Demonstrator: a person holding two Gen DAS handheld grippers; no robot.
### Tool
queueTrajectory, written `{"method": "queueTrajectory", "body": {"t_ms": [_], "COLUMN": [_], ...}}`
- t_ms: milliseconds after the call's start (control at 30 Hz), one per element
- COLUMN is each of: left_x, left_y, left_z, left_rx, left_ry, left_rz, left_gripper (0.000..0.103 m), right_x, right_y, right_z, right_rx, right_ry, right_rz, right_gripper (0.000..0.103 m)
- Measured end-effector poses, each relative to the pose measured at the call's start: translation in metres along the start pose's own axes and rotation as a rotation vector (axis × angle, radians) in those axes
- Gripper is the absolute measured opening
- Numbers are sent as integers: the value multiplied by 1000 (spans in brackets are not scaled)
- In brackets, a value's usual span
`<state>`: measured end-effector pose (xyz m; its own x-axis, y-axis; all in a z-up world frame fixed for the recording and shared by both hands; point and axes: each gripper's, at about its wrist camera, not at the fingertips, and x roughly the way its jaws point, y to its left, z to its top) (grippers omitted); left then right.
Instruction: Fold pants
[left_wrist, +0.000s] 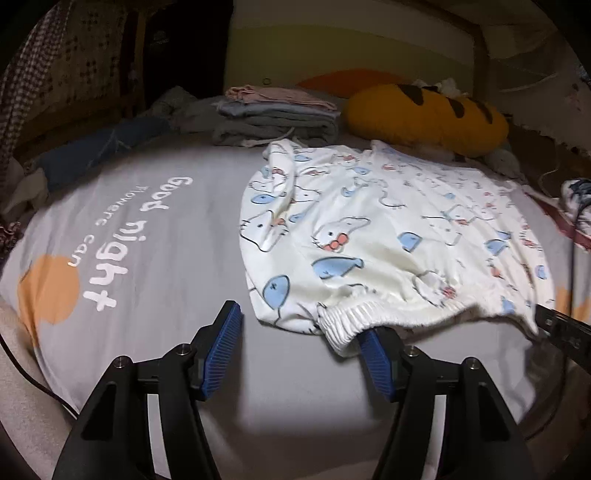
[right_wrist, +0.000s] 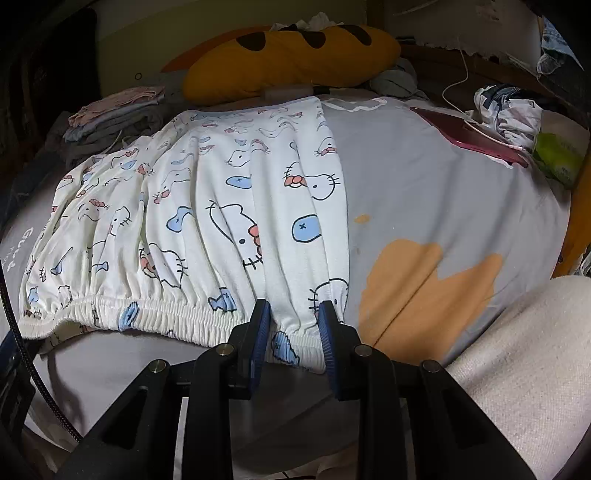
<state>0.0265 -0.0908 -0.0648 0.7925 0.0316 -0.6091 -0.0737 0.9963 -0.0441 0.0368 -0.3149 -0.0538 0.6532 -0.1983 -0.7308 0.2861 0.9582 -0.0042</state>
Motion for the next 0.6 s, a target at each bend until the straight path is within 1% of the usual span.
{"method": "queueTrajectory", "body": {"t_ms": [33,67,100,133,167,200,233,300,400,433,500,533,567,600], "left_x": [3,4,3,0,-4,-8,-12,-23,-41,-45,-45,-39,-29,-17], "left_y": [0,1,5,10,14,17,19,18,15,14,16,16,18,20], "left_z": [0,-1,0,0,0,1,1,0,-2,-4,-6,-8,-11,-12], "left_rx": [6,13,10,-1,-10,-13,-9,11,30,31,19,17,13,-1], "left_ry": [3,2,-10,-25,-37,-52,-69,-101,-149,-153,-135,-109,-58,5], "left_rz": [26,70,98,100,117,142,155,161,164,165,153,154,150,127], "left_gripper": [63,63,64,64,64,64,64,64,66,66,67,67,67,67], "right_x": [0,0,0,0,1,1,3,3,2,2,2,2,2,3], "right_y": [-2,-4,-6,-9,-12,-13,-15,-15,-6,-4,-5,-5,-7,-9], "right_z": [0,1,2,2,2,2,3,3,1,1,2,2,2,2], "right_rx": [9,21,33,47,59,67,74,67,10,-3,1,6,17,26], "right_ry": [1,3,3,2,-3,-4,1,2,-10,-12,-7,-4,0,4], "right_rz": [4,6,7,3,-21,-32,-38,-40,-84,-98,-96,-92,-84,-80], "right_gripper": [27,27,27,27,27,34,37,37,37,37,37,37,37,37]}}
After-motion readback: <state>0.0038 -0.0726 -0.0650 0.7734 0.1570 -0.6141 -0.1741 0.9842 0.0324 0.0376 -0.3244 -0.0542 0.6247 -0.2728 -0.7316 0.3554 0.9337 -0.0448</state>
